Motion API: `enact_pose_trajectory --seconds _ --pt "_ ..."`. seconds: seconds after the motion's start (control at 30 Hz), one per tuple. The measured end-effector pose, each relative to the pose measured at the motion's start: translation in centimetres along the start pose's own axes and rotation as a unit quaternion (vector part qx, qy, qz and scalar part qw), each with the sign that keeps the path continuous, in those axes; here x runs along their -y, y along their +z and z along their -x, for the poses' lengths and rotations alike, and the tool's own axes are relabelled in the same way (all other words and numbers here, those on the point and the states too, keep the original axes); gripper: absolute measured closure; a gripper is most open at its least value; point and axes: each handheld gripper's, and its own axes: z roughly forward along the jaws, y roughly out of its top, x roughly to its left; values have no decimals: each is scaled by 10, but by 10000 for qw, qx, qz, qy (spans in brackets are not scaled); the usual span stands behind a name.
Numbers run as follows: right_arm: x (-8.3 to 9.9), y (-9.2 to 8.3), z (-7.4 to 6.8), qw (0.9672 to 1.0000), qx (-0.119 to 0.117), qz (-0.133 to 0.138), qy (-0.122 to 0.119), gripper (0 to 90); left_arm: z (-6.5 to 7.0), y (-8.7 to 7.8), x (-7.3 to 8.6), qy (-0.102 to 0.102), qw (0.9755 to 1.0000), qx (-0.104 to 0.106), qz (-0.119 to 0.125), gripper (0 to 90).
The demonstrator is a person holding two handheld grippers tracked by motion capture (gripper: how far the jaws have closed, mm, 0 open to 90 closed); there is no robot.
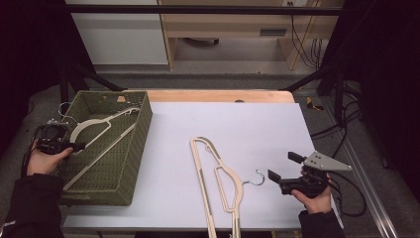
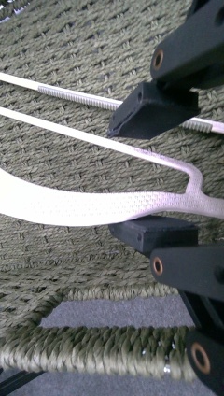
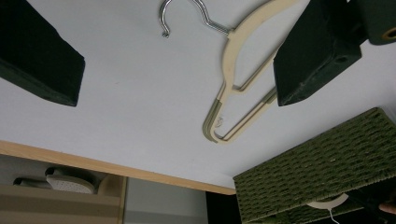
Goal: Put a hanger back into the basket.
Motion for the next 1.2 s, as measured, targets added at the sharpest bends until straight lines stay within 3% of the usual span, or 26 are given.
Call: enact_pose_trajectory --seconds 0.2,0.3,0.5,0.6,0.67,0.77,0.83,1.0,1.13,1.2 --pt "0 -1 0 10000 12 13 1 26 6 -5 0 56 10000 -14 -12 334" --pt "0 -1 0 10000 0 9 -12 26 6 -9 2 68 9999 -99 1 309" --pt "0 -1 0 10000 9 11 4 26 7 -21 5 163 9997 -57 186 301" --pt "0 -2 0 10000 -1 7 -15 26 10 -31 5 139 9987 44 489 297" --pt "0 -2 0 10000 18 37 20 25 14 -41 4 155 9966 146 792 289" --pt "-1 -5 1 10000 32 68 26 26 26 -58 1 133 9915 264 1267 263" --pt "-1 -6 1 9999 42 93 20 26 36 -70 -1 222 9862 338 1602 240" --pt "-2 -7 1 9999 30 133 41 23 73 -97 -6 455 9665 811 2393 188" --pt "-1 -6 0 9999 -13 114 8 24 112 -107 -11 750 9526 1126 2726 144" --pt "0 -4 0 10000 -48 76 -7 34 132 -109 -13 885 9470 1267 2817 132"
